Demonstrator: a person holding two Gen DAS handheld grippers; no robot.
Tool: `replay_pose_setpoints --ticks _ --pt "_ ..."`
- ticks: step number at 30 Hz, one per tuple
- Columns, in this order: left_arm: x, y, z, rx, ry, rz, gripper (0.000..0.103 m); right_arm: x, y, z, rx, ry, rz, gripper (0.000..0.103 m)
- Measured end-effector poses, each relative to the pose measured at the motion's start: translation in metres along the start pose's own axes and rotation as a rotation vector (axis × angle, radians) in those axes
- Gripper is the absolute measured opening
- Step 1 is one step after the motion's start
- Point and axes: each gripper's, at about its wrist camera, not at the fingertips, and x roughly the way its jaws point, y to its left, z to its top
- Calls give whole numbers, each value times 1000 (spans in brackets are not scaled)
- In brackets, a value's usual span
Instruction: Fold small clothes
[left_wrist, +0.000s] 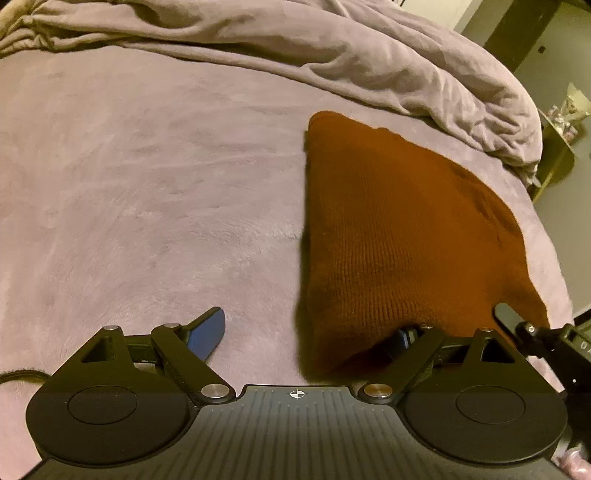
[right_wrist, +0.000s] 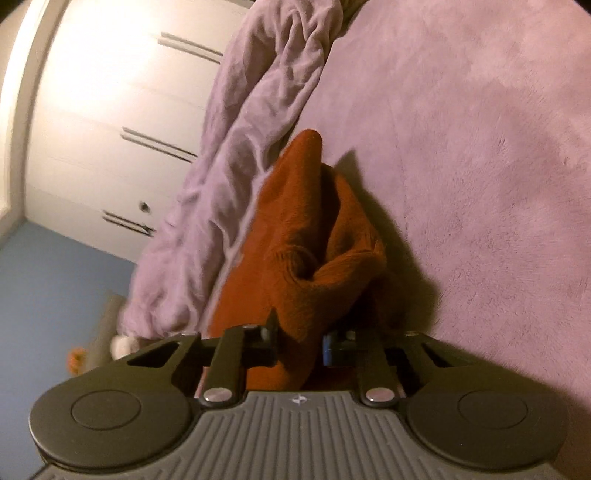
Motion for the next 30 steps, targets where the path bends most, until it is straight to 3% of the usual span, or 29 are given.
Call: replay_pose_setpoints --ticks 3,7,12,16,19,22,25,26,30 --pt "-7 6 5 -20 -18 -14 91 0 10 2 -15 19 47 14" --pt "-17 25 12 -78 -31 -46 91 0 7 3 67 56 193 14" --pt "-13 32 9 -55 11 -54 92 14 -4 -1 -41 134 48 14" --pt "-14 37 4 -32 21 -43 94 8 8 -2 -155 144 12 15" --pt "-23 43 5 -8 15 -47 94 -6 18 4 -229 153 -16 22" --pt "-39 49 3 21 -12 -5 93 -32 22 12 -268 143 -38 32" --pt "-58 54 6 32 -117 112 94 -52 26 18 -338 77 -99 38" --pt "-61 53 9 29 -138 98 95 -56 29 21 -348 53 -104 39" --pt "-48 35 25 33 -69 -18 95 -39 38 37 -309 41 -83 39"
